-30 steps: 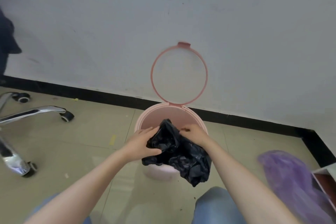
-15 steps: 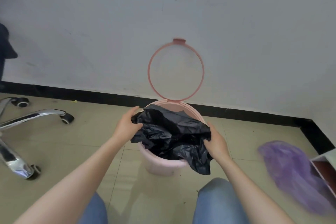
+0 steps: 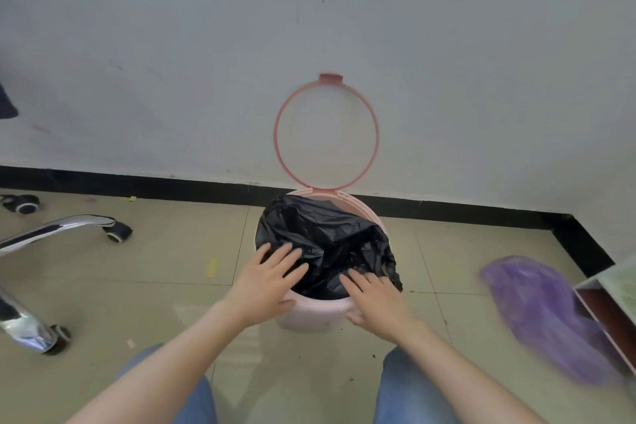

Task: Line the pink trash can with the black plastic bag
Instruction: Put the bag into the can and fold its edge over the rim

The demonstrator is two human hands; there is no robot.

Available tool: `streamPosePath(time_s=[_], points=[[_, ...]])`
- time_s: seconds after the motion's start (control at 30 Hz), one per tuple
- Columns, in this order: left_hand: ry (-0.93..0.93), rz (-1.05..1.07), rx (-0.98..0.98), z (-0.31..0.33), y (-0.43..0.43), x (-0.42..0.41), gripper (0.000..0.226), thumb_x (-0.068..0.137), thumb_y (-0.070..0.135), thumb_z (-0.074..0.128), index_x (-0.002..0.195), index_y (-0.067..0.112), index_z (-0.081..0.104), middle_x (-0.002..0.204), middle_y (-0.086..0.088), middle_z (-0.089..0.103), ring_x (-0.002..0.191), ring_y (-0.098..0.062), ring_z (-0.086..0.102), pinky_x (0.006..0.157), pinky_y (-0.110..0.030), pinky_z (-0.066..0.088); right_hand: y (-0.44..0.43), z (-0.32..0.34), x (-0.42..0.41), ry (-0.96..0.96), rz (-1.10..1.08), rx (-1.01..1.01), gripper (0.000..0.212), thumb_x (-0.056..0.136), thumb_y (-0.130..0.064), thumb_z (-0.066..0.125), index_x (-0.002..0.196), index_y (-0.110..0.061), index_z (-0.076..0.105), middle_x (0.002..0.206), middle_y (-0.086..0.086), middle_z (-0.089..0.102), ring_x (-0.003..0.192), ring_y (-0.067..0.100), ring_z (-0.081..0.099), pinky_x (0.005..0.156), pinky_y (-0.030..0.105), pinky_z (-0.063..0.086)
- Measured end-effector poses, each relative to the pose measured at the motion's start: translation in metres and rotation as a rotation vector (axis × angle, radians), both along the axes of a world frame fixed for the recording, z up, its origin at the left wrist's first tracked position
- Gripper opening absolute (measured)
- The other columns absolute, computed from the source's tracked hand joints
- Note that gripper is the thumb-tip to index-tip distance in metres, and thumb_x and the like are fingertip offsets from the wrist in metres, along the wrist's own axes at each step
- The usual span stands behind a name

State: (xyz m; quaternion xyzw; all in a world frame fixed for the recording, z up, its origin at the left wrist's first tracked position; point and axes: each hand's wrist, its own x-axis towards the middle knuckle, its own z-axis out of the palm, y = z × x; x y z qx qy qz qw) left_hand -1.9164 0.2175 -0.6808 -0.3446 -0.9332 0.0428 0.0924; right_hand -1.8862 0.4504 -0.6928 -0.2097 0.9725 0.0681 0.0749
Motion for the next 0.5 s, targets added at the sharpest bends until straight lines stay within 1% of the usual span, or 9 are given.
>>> streamPosePath(time_s=[0.03,0.07,0.1,0.13,0.2,0.3,0.37,0.43,0.5], points=[[-0.109,0.064,-0.094,-0.005,0.002,0.000,0.069,0.063,0.052,0.072,0.126,0.028,0.056,0.131,-0.007,0.060,0.116,-0.021,0.059,0.091,-0.036,0.051,0.003,-0.004,-0.001,-0.068,-0.075,0.036,0.061,0.091,-0.025,0.051,0.144,-0.014,0.023,0.146,0.012,0.038,0.127,0.028,0.040,0.102,0.042,0.035],[-0.198,0.124,-0.127,-0.013,0.002,-0.003,0.069,0.078,0.045,0.062,0.140,0.028,0.037,0.145,-0.010,0.045,0.125,-0.024,0.048,0.097,-0.037,0.044,0.004,-0.005,-0.004,-0.088,-0.105,0.067,0.061,0.092,-0.016,0.049,0.145,-0.015,0.018,0.144,0.012,0.038,0.126,0.028,0.037,0.102,0.042,0.033],[-0.278,0.186,-0.151,-0.019,0.001,-0.007,0.068,0.087,0.036,0.052,0.146,0.027,0.020,0.151,-0.011,0.032,0.129,-0.028,0.038,0.100,-0.039,0.038,0.005,-0.005,-0.006,-0.073,-0.093,0.076,0.062,0.091,-0.007,0.049,0.145,-0.016,0.020,0.138,0.012,0.043,0.124,0.028,0.037,0.098,0.040,0.035],[-0.335,0.211,-0.168,-0.021,0.000,-0.009,0.065,0.091,0.029,0.046,0.147,0.026,0.012,0.150,-0.011,0.031,0.128,-0.030,0.034,0.098,-0.038,0.036,0.006,-0.005,-0.010,-0.053,-0.066,0.078,0.060,0.088,0.000,0.049,0.142,-0.016,0.027,0.130,0.012,0.048,0.120,0.028,0.038,0.091,0.039,0.037],[-0.328,0.170,-0.147,-0.022,-0.004,-0.016,0.061,0.092,0.014,0.043,0.146,0.024,0.017,0.137,-0.009,0.042,0.120,-0.029,0.038,0.090,-0.035,0.038,0.010,-0.001,-0.014,-0.060,-0.034,0.036,0.046,0.086,0.005,0.049,0.129,-0.013,0.045,0.117,0.011,0.055,0.112,0.028,0.042,0.076,0.035,0.036],[-0.358,0.170,-0.042,-0.014,-0.017,-0.027,0.053,0.085,-0.005,0.041,0.133,0.017,0.044,0.119,-0.010,0.052,0.109,-0.027,0.045,0.085,-0.035,0.040,0.023,0.008,-0.021,-0.084,-0.061,-0.010,0.037,0.086,0.007,0.044,0.114,-0.010,0.060,0.109,0.011,0.060,0.105,0.026,0.048,0.075,0.036,0.040],[-0.339,0.226,0.061,-0.007,-0.027,-0.034,0.042,0.086,-0.005,0.042,0.121,0.013,0.057,0.112,-0.011,0.056,0.105,-0.027,0.049,0.083,-0.034,0.043,0.038,0.017,-0.027,-0.011,-0.144,-0.084,0.036,0.085,0.007,0.044,0.109,-0.010,0.064,0.107,0.010,0.065,0.101,0.025,0.053,0.078,0.035,0.043],[-0.285,0.282,0.169,0.000,-0.035,-0.038,0.035,0.090,-0.002,0.042,0.116,0.011,0.061,0.108,-0.010,0.059,0.100,-0.025,0.050,0.076,-0.033,0.043,0.053,0.027,-0.030,0.077,-0.292,-0.230,0.032,0.087,0.005,0.045,0.106,-0.008,0.067,0.108,0.010,0.067,0.101,0.027,0.057,0.080,0.034,0.046],[-0.227,0.297,0.247,0.005,-0.039,-0.039,0.031,0.091,0.000,0.043,0.113,0.011,0.063,0.107,-0.009,0.061,0.098,-0.025,0.051,0.074,-0.033,0.044,0.064,0.035,-0.031,0.153,-0.456,-0.379,0.025,0.087,0.005,0.046,0.098,-0.004,0.067,0.105,0.012,0.068,0.098,0.030,0.059,0.075,0.033,0.044]])
